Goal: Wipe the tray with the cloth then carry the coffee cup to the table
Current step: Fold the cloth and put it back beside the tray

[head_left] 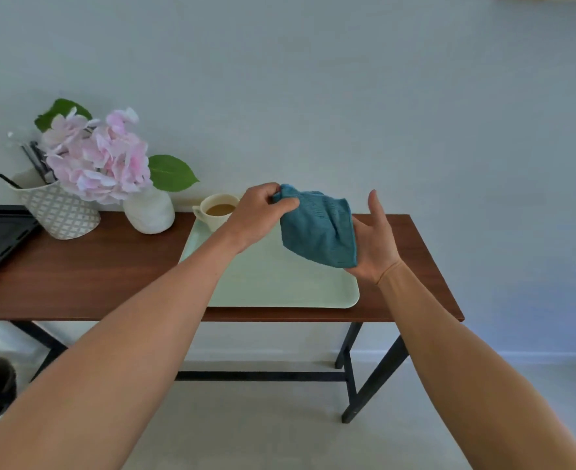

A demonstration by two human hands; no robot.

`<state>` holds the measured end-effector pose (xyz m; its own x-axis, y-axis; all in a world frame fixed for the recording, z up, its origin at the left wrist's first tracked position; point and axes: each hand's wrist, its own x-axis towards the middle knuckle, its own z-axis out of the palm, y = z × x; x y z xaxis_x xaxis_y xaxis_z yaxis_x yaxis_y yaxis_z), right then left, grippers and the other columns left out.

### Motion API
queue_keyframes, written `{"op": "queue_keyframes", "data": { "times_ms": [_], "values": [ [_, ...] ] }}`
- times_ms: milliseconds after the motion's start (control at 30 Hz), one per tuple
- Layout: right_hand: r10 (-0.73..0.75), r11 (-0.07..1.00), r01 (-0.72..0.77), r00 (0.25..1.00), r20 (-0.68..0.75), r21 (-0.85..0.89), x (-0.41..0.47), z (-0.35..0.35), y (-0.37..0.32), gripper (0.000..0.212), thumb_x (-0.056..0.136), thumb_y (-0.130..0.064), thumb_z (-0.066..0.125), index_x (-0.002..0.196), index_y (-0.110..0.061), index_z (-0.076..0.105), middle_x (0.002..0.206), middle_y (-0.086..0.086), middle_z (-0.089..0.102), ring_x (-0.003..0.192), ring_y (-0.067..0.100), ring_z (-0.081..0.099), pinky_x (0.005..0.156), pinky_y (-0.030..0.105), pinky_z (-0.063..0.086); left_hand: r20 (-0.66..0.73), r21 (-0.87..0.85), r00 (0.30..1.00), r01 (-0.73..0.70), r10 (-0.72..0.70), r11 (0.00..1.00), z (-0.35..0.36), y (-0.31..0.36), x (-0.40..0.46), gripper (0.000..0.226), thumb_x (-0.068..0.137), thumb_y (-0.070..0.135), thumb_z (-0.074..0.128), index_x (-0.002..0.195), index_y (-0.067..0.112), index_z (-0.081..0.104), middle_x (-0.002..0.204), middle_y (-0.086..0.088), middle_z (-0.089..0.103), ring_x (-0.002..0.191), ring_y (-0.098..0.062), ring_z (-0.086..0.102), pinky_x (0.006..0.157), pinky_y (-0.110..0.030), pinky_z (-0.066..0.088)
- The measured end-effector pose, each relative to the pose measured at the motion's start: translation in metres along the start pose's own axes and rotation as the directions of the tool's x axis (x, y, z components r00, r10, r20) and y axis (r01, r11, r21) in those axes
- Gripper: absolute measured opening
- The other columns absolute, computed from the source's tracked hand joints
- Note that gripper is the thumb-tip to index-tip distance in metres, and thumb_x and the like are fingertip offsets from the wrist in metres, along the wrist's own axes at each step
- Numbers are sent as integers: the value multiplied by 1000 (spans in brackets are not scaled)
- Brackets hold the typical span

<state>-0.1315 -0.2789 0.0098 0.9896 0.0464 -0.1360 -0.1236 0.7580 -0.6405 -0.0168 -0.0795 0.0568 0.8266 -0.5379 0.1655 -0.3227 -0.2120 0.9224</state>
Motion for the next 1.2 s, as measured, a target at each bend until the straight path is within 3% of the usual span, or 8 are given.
{"op": "queue_keyframes", "data": {
  "times_ms": [133, 233, 400, 600, 733, 900, 1033, 1200],
  "values": [
    [-177, 874, 83, 972, -154, -478, 2, -15, -34, 45, 95, -25, 71, 136, -7, 62, 133, 18, 66, 128, 41, 58, 99, 50, 54, 112, 82, 993, -41, 32, 996, 15, 28, 24, 39, 87, 32, 69, 96, -5, 62, 79, 0, 56, 71, -11, 51, 65, -29, 44],
    [-262, 853, 128, 944, -202, -507, -3, -25, -62, 36, 94, -15, 70, 129, -7, 66, 123, 16, 72, 117, 39, 66, 87, 47, 60, 175, 23, 984, 15, -18, 1000, 32, 40, 38, 27, 97, 23, 64, 109, -1, 61, 99, -9, 67, 90, -22, 71, 77, -44, 63],
    [-263, 838, 154, 955, -139, -524, -17, -51, -103, 36, 97, -15, 65, 133, -9, 64, 131, 16, 68, 117, 34, 67, 93, 54, 56, 176, 44, 982, 69, -76, 997, 74, 42, 53, 15, 105, 23, 52, 115, 11, 54, 114, -7, 64, 100, -24, 70, 65, -42, 64],
    [-385, 668, 73, 886, -259, -741, -27, -92, -133, 18, 99, -15, 63, 115, -18, 70, 108, 3, 76, 95, 19, 73, 70, 34, 60, 191, 24, 964, 184, -185, 983, 137, 31, 67, 13, 109, 23, 45, 119, 17, 50, 117, -8, 60, 101, -24, 67, 55, -40, 61],
    [-407, 531, -43, 864, -298, -847, -27, -126, -141, 10, 99, -17, 64, 108, -17, 68, 105, 4, 74, 95, 19, 72, 70, 37, 61, 146, 55, 954, 256, -261, 965, 174, 15, 80, 14, 108, 19, 46, 120, 13, 51, 118, -12, 60, 98, -28, 67, 53, -42, 62],
    [-438, 373, -129, 849, -296, -919, -15, -158, -140, 6, 94, -17, 65, 92, -11, 65, 89, 5, 68, 84, 23, 67, 70, 44, 60, 36, 214, 971, 225, -238, 951, 202, -9, 99, 11, 105, 16, 52, 116, 16, 55, 111, -10, 60, 86, -25, 65, 46, -40, 59],
    [-468, 233, -166, 844, -260, -958, 1, -175, -140, 17, 90, -24, 70, 91, -7, 66, 87, 11, 69, 78, 25, 67, 67, 41, 58, -48, 580, 991, 132, -128, 804, 208, -28, 114, 22, 103, 30, 55, 123, 21, 55, 114, -8, 64, 87, -25, 58, 69, -36, 46],
    [-483, 119, -231, 836, -260, -966, 20, -194, -143, 24, 89, -32, 73, 95, -9, 68, 89, 7, 69, 78, 19, 64, 68, 36, 53, -102, 746, 994, 107, -45, 657, 212, -44, 119, 29, 99, 28, 61, 126, 17, 61, 120, -8, 66, 106, -29, 58, 79, -36, 42]
  ]
}}
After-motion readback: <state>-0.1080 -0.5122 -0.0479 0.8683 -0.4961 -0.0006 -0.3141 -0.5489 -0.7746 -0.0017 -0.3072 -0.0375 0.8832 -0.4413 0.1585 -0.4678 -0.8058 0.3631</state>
